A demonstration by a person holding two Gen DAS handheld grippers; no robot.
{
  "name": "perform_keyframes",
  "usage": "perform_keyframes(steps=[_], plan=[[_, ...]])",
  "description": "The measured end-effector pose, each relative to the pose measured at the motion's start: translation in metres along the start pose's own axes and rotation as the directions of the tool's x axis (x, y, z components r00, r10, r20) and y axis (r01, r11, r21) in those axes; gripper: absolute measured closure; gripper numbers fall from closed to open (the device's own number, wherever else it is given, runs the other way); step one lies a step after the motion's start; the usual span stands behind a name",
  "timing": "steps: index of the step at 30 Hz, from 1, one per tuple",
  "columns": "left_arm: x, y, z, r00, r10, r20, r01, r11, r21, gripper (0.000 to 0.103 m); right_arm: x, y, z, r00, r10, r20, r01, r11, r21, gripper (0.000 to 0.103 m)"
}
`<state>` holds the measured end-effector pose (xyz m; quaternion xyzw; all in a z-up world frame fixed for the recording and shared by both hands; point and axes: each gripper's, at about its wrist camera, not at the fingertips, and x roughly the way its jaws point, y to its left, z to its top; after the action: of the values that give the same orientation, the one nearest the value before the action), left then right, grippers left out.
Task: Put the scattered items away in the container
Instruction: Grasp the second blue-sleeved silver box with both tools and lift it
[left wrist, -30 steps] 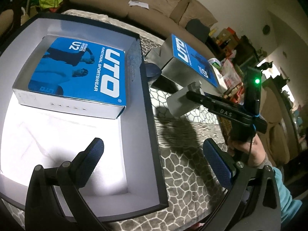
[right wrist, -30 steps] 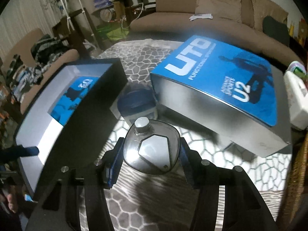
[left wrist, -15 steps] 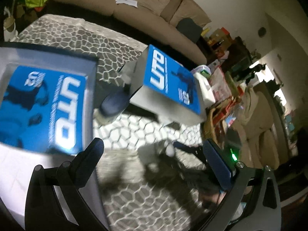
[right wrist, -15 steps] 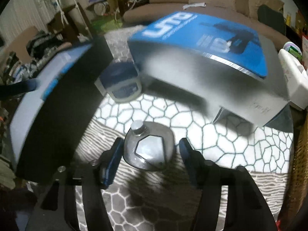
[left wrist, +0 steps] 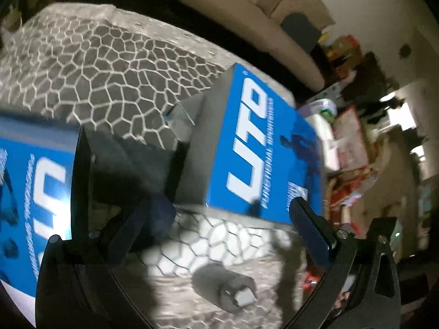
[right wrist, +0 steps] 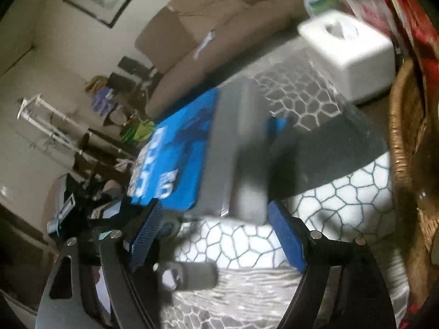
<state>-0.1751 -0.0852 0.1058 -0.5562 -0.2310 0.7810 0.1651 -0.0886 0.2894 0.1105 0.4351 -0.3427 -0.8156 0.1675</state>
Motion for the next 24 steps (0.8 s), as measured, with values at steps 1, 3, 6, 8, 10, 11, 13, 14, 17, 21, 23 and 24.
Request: perform_keyframes(steps=[1,3,6,8,10,11,13,14,17,21,23,24], plan=[[0.003,-0.001,0.004,1.000,0.013,-0.002,-0.013,1.000,0.003,0.000,0.006,-0.008,0.002,1.000,0.013,-0.011,-0.012,0.999,0.036,0.021],[0.006,-0.003,0.013,1.000,0.022,-0.001,-0.022,1.000,0.014,0.000,0.016,-0.025,0.003,0.999,0.045,-0.023,-0.042,0.994,0.105,0.021],[0.009,-0.008,0.023,1.000,-0.014,-0.008,0.014,1.000,0.003,0.000,0.027,-0.038,-0.001,0.995,0.089,-0.034,-0.083,0.983,0.163,0.021],[0.012,-0.018,0.026,0.999,-0.032,-0.008,0.032,0.999,0.022,0.000,0.031,-0.044,-0.001,0.992,0.126,-0.023,-0.119,0.974,0.195,0.017],[0.020,-0.027,0.027,0.999,-0.029,-0.019,0.030,0.999,0.042,0.000,0.035,-0.047,-0.001,0.989,0.148,-0.022,-0.140,0.967,0.214,0.016],[0.025,-0.031,0.027,0.999,-0.029,-0.031,0.031,0.999,0.041,0.000,0.037,-0.048,0.001,0.987,0.159,-0.023,-0.150,0.964,0.221,0.015],[0.039,-0.034,0.027,0.999,-0.018,-0.046,0.019,0.999,0.031,0.000,0.041,-0.051,0.004,0.983,0.184,-0.022,-0.174,0.956,0.236,0.015],[0.044,-0.034,0.027,0.999,-0.009,-0.046,0.010,1.000,0.027,0.000,0.043,-0.051,0.005,0.981,0.192,-0.022,-0.181,0.953,0.242,0.015],[0.056,-0.031,0.027,0.999,-0.007,-0.048,0.007,1.000,0.009,0.000,0.048,-0.058,0.008,0.975,0.220,-0.013,-0.208,0.939,0.272,0.012],[0.069,-0.019,0.029,0.997,-0.037,-0.066,0.034,0.999,-0.041,0.000,0.052,-0.065,0.009,0.972,0.235,-0.013,-0.222,0.933,0.283,0.005],[0.068,-0.018,0.028,0.997,-0.051,-0.057,0.049,0.998,-0.038,0.000,0.046,-0.060,0.010,0.966,0.259,0.014,-0.254,0.935,0.249,0.020],[0.069,-0.019,0.027,0.997,-0.053,-0.059,0.051,0.998,-0.020,0.000,0.043,-0.058,0.011,0.965,0.260,0.019,-0.257,0.938,0.233,0.024]])
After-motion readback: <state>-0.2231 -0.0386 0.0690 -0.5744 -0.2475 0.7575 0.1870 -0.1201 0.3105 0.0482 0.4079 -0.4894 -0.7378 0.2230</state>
